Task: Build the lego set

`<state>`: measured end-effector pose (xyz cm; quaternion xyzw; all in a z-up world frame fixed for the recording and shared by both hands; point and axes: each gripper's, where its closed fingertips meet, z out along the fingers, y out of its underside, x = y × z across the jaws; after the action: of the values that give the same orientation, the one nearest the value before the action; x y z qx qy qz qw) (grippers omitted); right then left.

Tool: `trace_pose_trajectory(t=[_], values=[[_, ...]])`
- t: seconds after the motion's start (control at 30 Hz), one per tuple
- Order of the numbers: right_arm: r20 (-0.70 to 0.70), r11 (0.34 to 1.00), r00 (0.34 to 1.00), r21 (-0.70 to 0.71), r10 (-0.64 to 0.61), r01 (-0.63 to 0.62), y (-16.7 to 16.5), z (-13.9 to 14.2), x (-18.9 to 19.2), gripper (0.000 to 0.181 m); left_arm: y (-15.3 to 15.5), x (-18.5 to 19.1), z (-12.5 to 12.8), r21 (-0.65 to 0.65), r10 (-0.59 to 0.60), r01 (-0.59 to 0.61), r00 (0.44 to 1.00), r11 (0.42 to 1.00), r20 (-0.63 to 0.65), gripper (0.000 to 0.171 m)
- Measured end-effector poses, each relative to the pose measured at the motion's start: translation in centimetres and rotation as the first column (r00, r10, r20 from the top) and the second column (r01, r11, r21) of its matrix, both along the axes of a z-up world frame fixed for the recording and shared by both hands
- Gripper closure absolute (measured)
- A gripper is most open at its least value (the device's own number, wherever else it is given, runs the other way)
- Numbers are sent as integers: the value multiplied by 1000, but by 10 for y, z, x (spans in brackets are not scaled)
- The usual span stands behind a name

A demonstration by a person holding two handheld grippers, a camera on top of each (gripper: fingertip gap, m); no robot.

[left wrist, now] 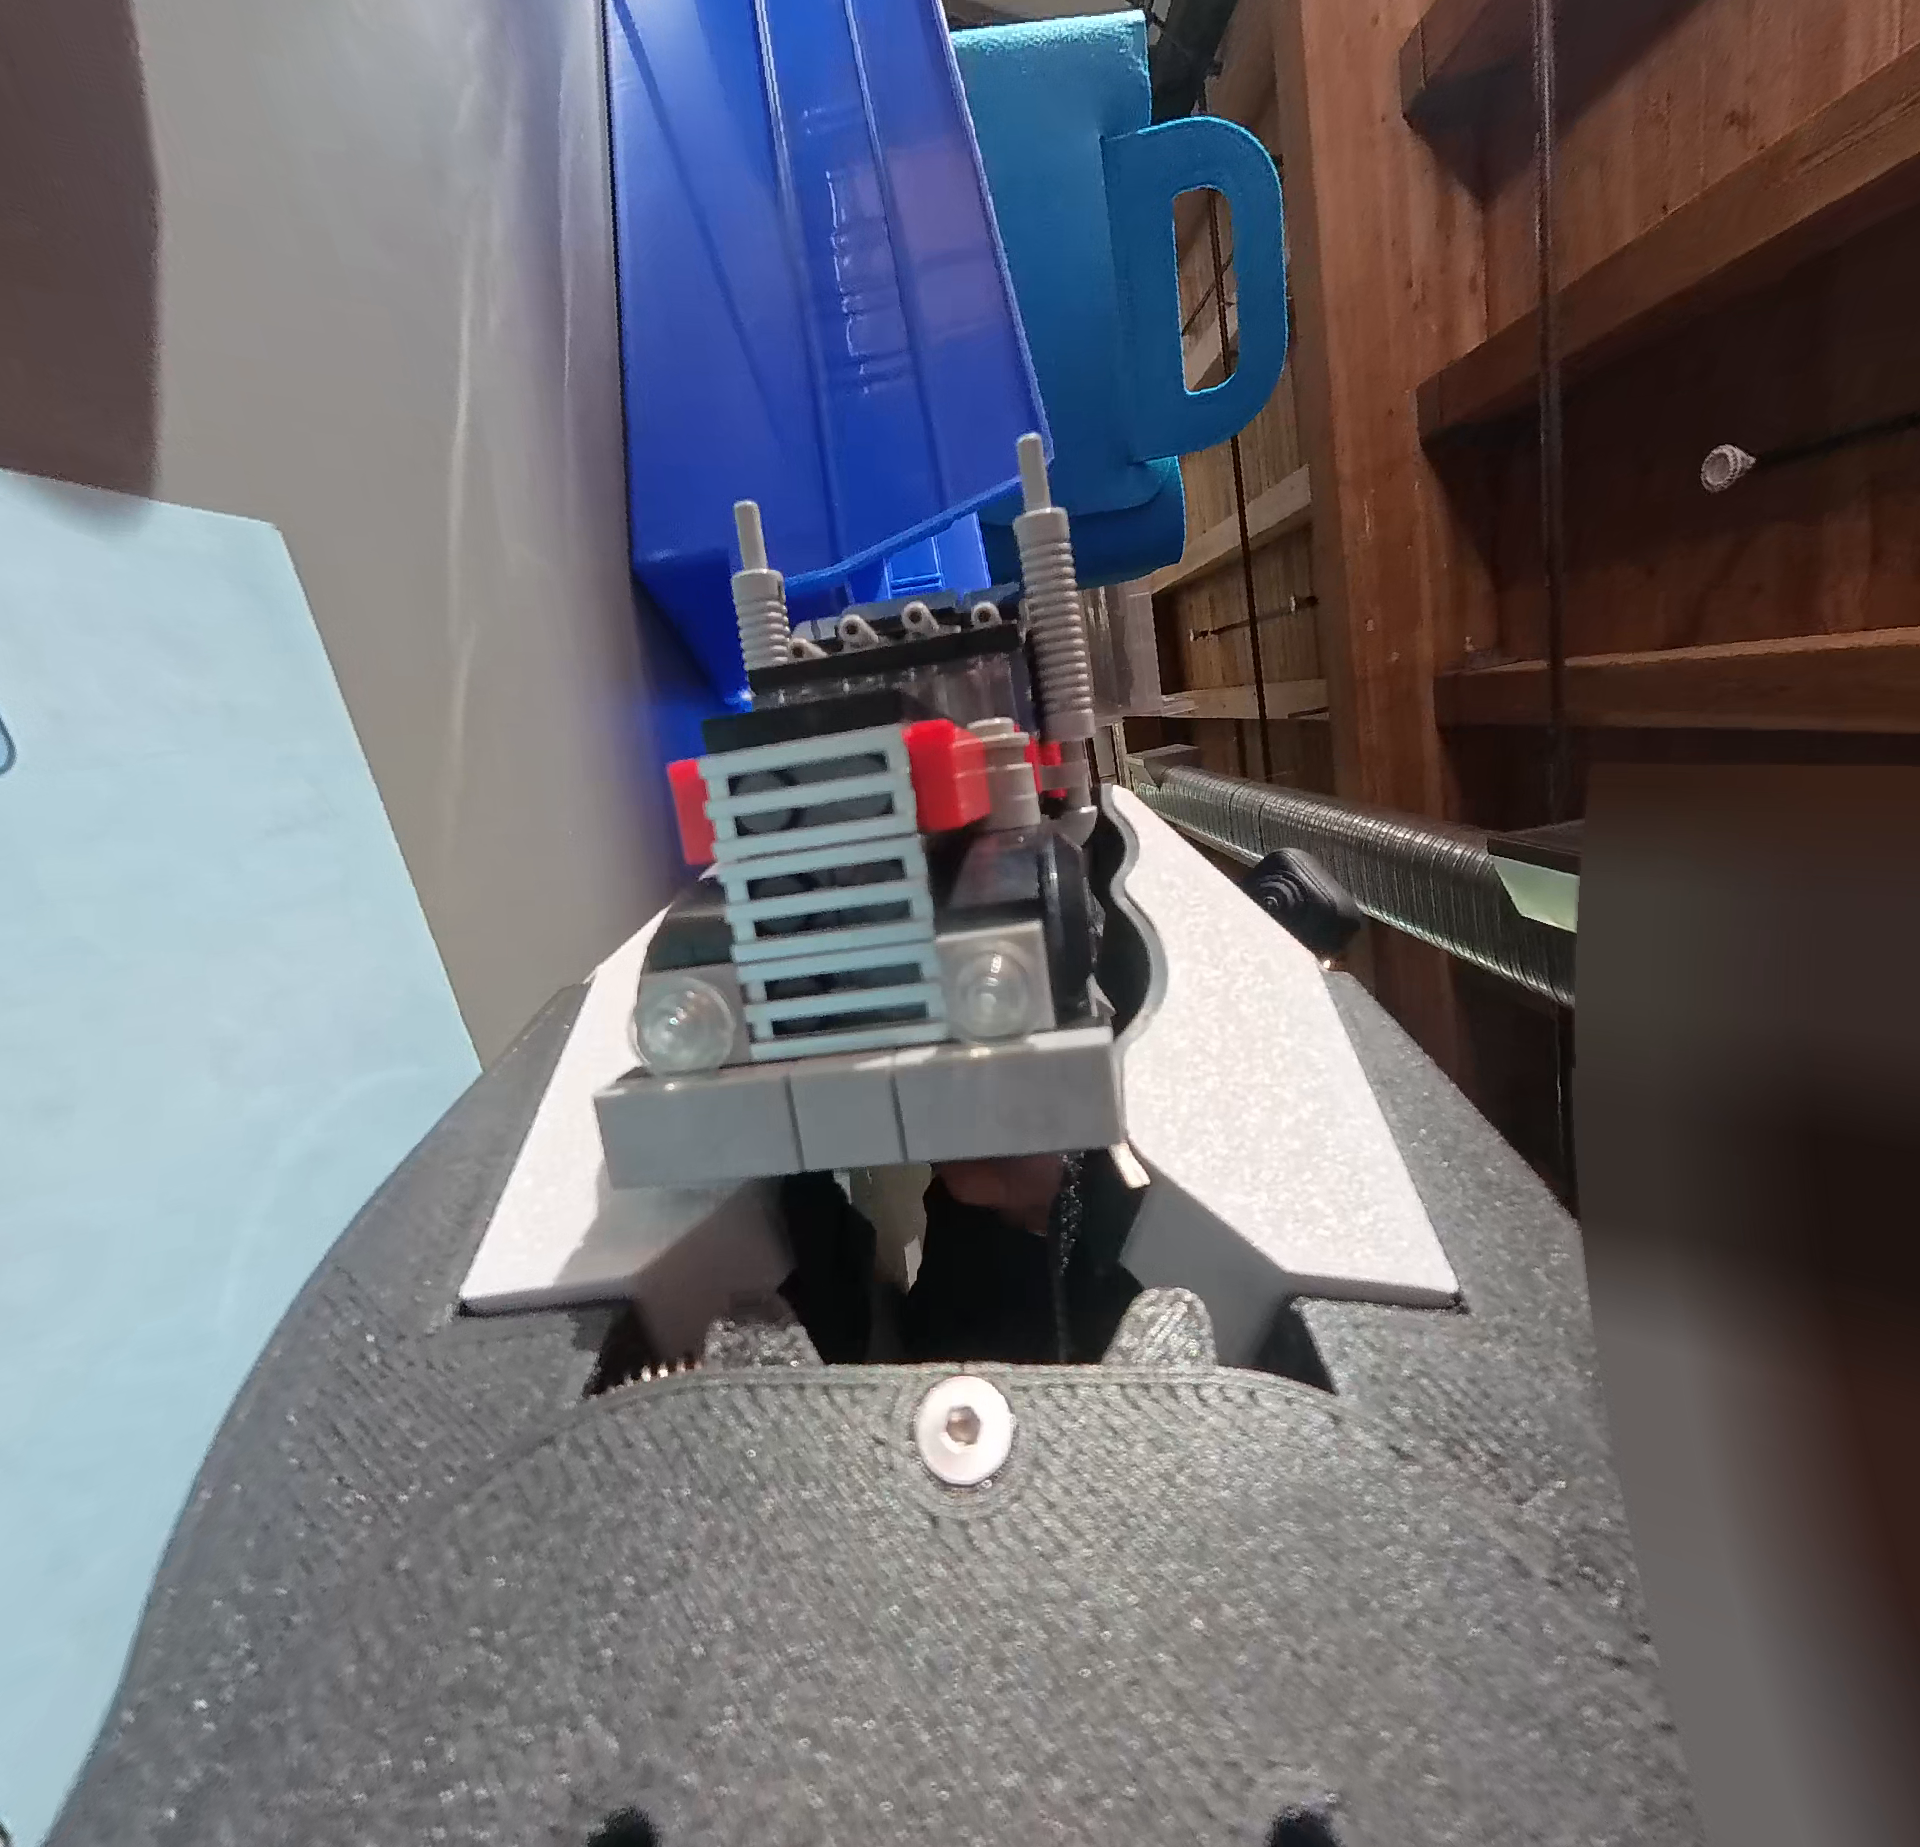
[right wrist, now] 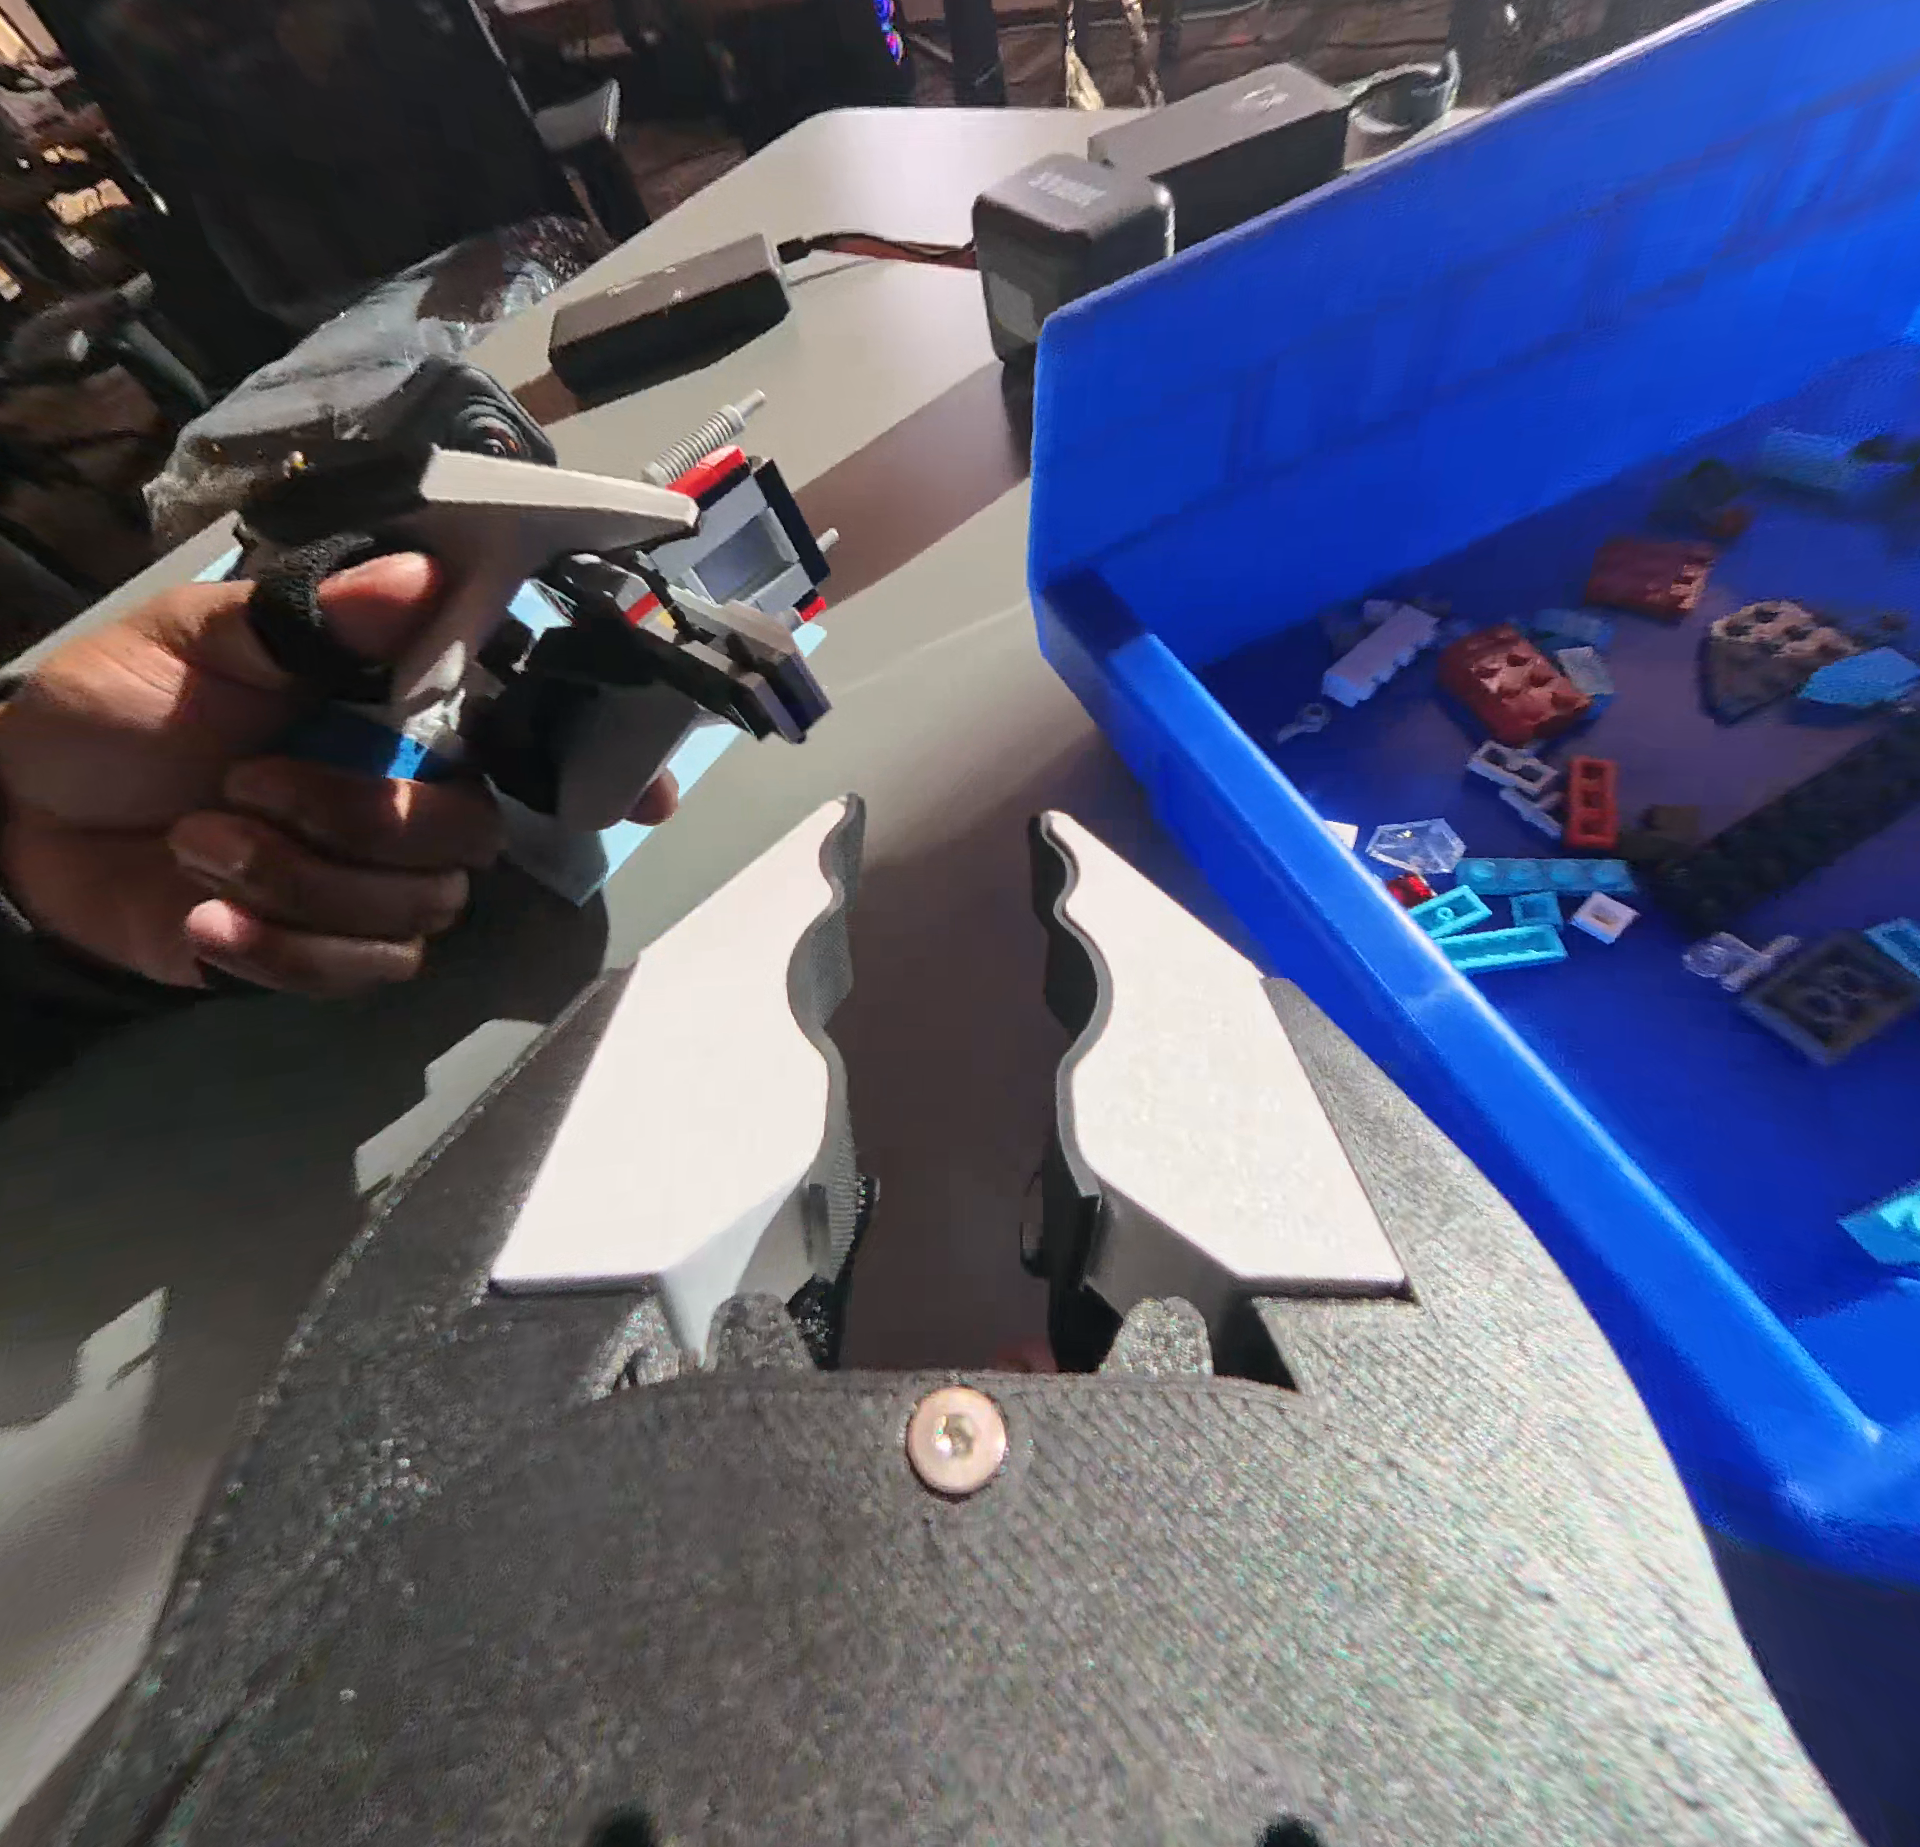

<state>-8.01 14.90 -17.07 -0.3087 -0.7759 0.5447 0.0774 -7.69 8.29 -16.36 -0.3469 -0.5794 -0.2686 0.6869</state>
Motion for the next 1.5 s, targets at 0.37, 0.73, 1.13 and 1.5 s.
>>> trace_pose_trajectory(t=[0.37, 0.73, 1.13, 1.5], values=[[-108, 942, 940, 58, -324, 331, 119, 15, 62, 148, 3, 1, 1, -11, -21, 21, 1000, 1000, -15, 118], [-112, 880, 954, 368, -277, 299, 149, -57, 164, 158, 12, 5, 2, -42, -37, 35, 999, 999, -39, 118], [-335, 823, 867, 317, -369, 472, 154, -46, 153, 181, 13, 7, 2, -44, -44, 42, 998, 998, -43, 118], [-248, 772, 735, -111, -631, 626, 205, -25, 197, 146, 17, 9, 1, -50, -64, 62, 997, 997, -44, 118]])
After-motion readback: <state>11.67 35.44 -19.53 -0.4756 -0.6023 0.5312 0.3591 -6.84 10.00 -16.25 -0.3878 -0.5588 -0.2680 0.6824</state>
